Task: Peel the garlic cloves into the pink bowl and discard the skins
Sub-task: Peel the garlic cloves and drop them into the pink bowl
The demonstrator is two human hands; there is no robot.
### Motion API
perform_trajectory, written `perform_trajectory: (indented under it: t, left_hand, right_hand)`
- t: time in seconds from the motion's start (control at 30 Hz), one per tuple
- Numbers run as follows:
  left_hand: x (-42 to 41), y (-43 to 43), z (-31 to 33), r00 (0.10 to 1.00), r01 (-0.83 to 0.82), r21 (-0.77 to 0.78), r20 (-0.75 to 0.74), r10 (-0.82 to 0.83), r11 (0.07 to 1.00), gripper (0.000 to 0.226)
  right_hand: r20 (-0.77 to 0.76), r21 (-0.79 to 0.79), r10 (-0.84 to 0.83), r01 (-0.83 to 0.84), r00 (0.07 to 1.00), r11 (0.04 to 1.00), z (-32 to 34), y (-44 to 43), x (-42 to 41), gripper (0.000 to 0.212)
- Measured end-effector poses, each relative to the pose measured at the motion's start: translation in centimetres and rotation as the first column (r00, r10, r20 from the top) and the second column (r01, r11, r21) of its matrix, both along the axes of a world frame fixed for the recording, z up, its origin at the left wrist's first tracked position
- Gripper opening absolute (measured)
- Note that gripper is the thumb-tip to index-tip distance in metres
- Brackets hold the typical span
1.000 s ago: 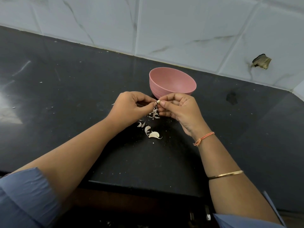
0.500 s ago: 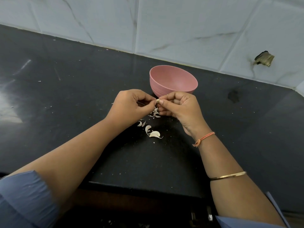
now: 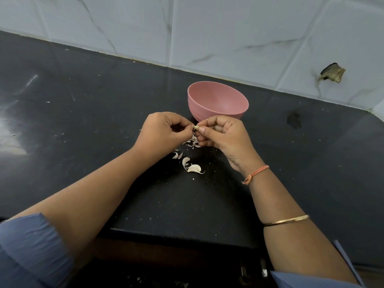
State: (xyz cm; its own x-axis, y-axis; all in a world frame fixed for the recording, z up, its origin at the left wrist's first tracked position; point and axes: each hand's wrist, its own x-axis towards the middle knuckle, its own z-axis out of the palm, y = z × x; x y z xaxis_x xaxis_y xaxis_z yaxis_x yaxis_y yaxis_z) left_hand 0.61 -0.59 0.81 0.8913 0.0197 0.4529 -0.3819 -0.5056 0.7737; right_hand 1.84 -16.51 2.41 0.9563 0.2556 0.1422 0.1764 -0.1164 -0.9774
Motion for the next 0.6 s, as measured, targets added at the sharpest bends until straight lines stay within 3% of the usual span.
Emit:
perform_trajectory:
  t: [0.27, 0.6]
  left_hand:
    - [-0.08, -0.04, 0.24, 0.998, -0.033, -0.047, -0.064, 0.029, 0.998, 0.027]
    - [0.03, 0.04, 0.18, 0.992, -0.075, -0.006, -0.099, 0.075, 0.997, 0.010]
  right_hand:
    - [0.040, 0.049, 0.068, -0.070, 0.997, 0.996, 0.12, 0.23, -0.22, 0.018]
    - [0.101, 0.010, 0.082, -0.083, 0.992, 0.996, -0.04, 0.40, -0.19, 0.024]
